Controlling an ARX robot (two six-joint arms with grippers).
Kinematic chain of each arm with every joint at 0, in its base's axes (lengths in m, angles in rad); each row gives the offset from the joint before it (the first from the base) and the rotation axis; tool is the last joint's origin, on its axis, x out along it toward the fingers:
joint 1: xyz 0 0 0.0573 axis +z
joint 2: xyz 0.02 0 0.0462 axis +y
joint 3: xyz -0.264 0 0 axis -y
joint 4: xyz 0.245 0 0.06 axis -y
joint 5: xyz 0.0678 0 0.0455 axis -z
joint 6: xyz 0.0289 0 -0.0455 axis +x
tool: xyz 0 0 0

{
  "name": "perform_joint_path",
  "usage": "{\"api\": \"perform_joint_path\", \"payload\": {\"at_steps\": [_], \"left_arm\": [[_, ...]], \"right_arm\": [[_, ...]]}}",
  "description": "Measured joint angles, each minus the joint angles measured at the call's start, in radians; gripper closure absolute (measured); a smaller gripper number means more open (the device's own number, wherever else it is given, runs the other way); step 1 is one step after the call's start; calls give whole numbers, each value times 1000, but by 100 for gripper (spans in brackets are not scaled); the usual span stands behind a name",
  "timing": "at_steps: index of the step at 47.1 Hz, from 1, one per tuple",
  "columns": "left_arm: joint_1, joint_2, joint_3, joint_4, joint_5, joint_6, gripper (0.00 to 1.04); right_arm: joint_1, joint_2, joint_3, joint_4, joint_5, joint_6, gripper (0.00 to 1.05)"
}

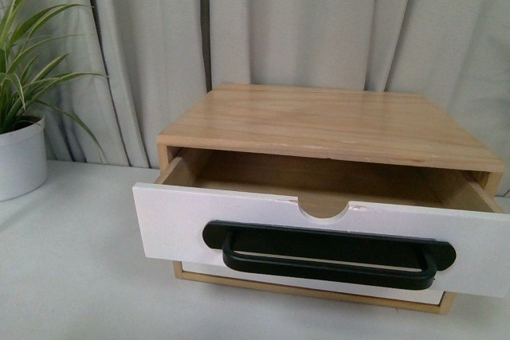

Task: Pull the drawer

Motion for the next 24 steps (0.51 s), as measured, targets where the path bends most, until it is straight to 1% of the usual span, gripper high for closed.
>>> {"api": "perform_joint_path", "payload": {"at_steps": [2,3,4,6,8,9,13,15,16,18,19,21,23,24], "left_arm": [[0,0,0,0,0,-7,6],[6,-3,0,-7,17,-23,8],[19,-11,0,-35,72,-59,13],[47,-30,-14,-57,138,-128,22],[77,-50,-37,-61,174,-177,32],[92,-63,-48,-61,189,-192,38],[133,-101,-86,-61,232,-223,57],[148,-116,-102,-61,246,-227,66],[154,-122,-108,-61,251,-229,70],[169,-134,-117,-63,267,-231,77],[199,-145,-124,-67,317,-233,82],[246,-159,-134,-70,367,-233,90],[274,-169,-142,-72,377,-234,97],[279,-172,-144,-72,377,-234,99]], "right_arm": [[0,0,0,0,0,0,9],[15,-6,-5,13,36,22,11],[51,-24,-32,73,166,77,16],[114,-56,-76,143,344,185,26],[134,-77,-100,157,425,246,35],[136,-87,-112,160,445,277,41],[140,-119,-156,163,460,332,62],[141,-127,-166,163,459,340,69],[142,-134,-174,163,459,343,74],[142,-144,-182,163,459,347,81],[142,-149,-187,163,459,348,85],[142,-160,-195,163,460,351,92],[142,-170,-202,163,459,351,99],[142,-174,-206,163,459,351,103]]}}
